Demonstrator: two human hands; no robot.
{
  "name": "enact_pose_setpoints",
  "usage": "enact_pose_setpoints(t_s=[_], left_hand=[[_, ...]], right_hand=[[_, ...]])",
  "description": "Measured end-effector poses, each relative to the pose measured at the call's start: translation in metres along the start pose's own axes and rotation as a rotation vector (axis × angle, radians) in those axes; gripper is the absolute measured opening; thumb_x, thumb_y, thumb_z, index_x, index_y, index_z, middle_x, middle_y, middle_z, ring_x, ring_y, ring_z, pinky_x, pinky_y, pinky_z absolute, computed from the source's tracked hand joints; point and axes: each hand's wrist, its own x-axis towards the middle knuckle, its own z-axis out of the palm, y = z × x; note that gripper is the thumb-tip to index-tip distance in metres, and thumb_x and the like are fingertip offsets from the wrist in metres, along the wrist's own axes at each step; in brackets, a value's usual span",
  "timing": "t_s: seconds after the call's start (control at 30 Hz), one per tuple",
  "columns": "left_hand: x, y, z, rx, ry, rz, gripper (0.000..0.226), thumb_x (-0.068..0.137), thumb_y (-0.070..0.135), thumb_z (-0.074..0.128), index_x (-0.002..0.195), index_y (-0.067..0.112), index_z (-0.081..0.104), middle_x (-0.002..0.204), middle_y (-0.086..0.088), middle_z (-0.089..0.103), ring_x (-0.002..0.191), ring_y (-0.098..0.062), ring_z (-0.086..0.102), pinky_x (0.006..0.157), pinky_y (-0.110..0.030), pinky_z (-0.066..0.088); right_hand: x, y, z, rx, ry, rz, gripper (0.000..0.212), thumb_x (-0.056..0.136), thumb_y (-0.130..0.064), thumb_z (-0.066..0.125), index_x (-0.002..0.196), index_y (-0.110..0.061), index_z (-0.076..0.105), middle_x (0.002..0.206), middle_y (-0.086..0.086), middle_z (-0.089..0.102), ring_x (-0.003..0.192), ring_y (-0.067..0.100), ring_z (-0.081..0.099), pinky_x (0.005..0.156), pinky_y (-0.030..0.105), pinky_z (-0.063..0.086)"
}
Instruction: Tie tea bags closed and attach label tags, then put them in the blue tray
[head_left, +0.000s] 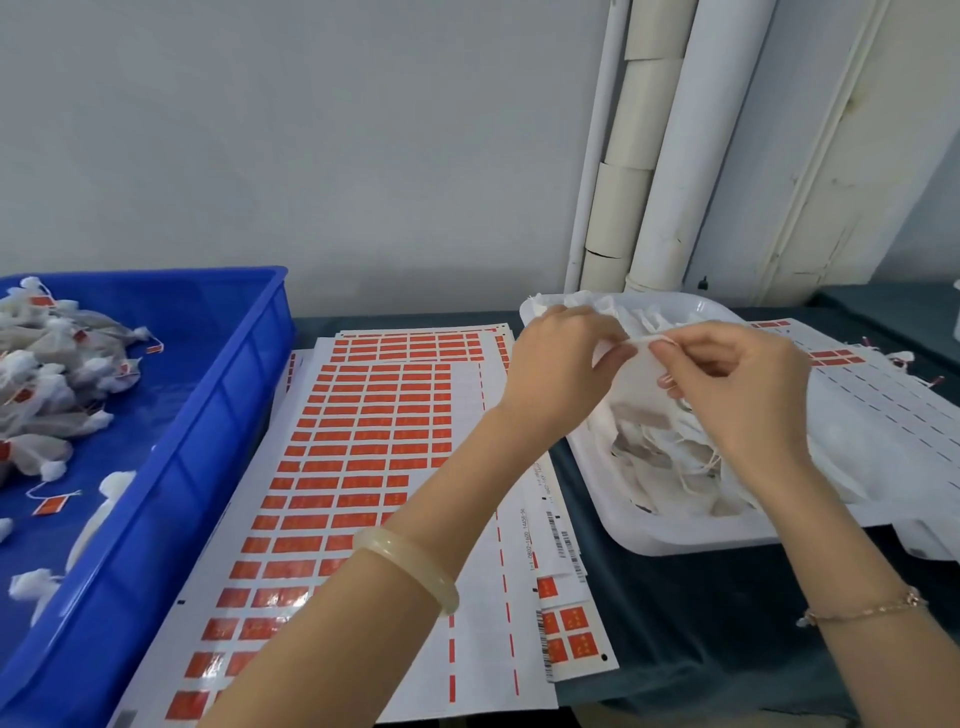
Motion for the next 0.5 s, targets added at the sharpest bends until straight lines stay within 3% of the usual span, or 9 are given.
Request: enact_pose_setpoints(t_s=[0.1, 0.27, 0.37, 0.5], left_hand=[[-0.003, 0.001, -0.022, -0.101, 0.148, -0.009, 0.018, 0.09, 0.031, 0.066, 0.089, 0.015, 0.074, 0.087, 0.005, 0.071, 0.084, -0.016, 0.058, 0.078, -0.028, 0.042], [-0.035, -0.02, -0.067, -0.25, 0.256, -0.041, 0.01, 0.09, 0.03, 0.065, 0.081, 0.027, 0.066, 0.076, 0.021, 0.059, 0.075, 0.0, 0.054, 0.07, -0.013, 0.039], [-0.067, -0.042, -0.085, -0.446, 0.204, -0.201, 0.013, 0.09, 0.04, 0.059, 0.079, 0.035, 0.062, 0.077, 0.02, 0.063, 0.078, -0.003, 0.061, 0.064, -0.012, 0.047], [-0.116, -0.082, -0.08, -0.561, 0.195, -0.571, 0.018, 0.092, 0.049, 0.052, 0.084, 0.035, 0.06, 0.083, 0.024, 0.061, 0.078, 0.001, 0.061, 0.056, -0.01, 0.049]], right_hand=[[-0.001, -0.021, 0.002, 0.125, 0.005, -0.055, 0.008, 0.083, -0.018, 0.074, 0.09, -0.015, 0.076, 0.066, -0.008, 0.071, 0.056, 0.009, 0.068, 0.061, 0.019, 0.055], [-0.013, -0.053, 0.028, 0.368, -0.169, -0.075, 0.009, 0.085, -0.013, 0.072, 0.089, -0.02, 0.076, 0.065, 0.0, 0.072, 0.057, 0.018, 0.069, 0.061, 0.027, 0.057], [-0.032, -0.064, 0.06, 0.497, -0.287, -0.047, 0.013, 0.089, -0.012, 0.067, 0.09, -0.02, 0.076, 0.064, 0.004, 0.071, 0.057, 0.021, 0.069, 0.056, 0.026, 0.057], [-0.069, -0.058, 0.123, 0.423, -0.423, 0.038, 0.01, 0.09, -0.019, 0.064, 0.091, -0.015, 0.073, 0.067, -0.005, 0.07, 0.059, 0.013, 0.069, 0.056, 0.024, 0.057]])
